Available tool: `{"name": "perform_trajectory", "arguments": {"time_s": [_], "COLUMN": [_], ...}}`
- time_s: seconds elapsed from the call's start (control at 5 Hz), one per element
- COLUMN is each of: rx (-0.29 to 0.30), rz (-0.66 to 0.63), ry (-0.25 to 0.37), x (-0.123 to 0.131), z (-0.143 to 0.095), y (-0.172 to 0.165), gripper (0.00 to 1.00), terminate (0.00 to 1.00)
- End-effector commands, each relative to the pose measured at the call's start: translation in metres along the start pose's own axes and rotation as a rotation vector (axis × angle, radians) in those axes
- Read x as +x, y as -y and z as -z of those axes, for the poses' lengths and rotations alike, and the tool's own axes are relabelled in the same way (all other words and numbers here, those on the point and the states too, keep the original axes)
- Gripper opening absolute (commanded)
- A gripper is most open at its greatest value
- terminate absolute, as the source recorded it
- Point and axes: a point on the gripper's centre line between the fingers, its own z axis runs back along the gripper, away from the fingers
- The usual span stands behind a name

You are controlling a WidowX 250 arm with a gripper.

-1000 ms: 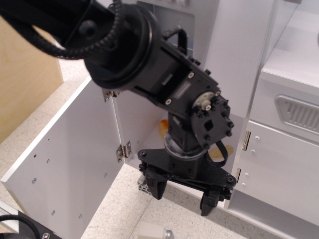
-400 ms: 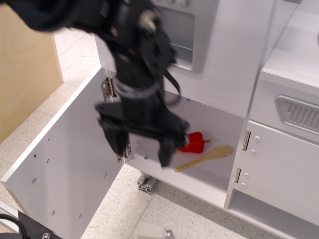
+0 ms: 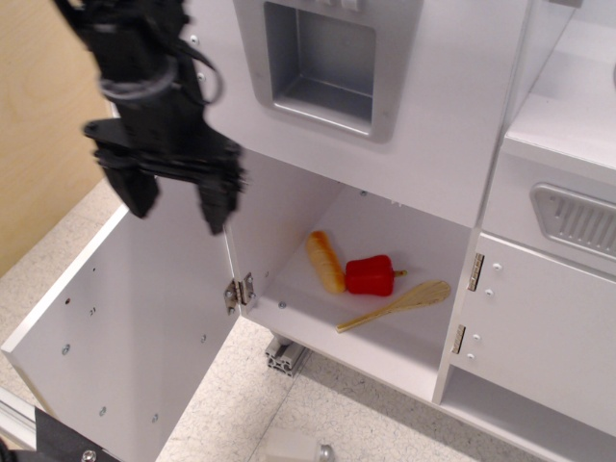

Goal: Close low fridge

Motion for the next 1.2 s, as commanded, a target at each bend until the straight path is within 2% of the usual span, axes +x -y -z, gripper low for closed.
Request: {"name": "perform_trajectory", "arguments": {"time_s": [0.0, 0.2, 0.4, 0.8, 1.0], "rx": [0.043, 0.066, 0.060, 0.111, 0.103], "rz": [0.041, 0.045, 0.036, -0.006, -0.027], "ry": [0.035, 0.032, 0.046, 0.002, -0.001], "x": [0.020, 0.025, 0.025, 0.024, 0.021], "z": [0.002, 0.018, 0.032, 0.062, 0.070], "y": [-0.050, -0.063, -0.064, -0.054, -0.043], "gripper": [1.00, 1.00, 1.00, 1.00, 1.00], "terminate": [0.00, 0.00, 0.00, 0.00, 0.00]}}
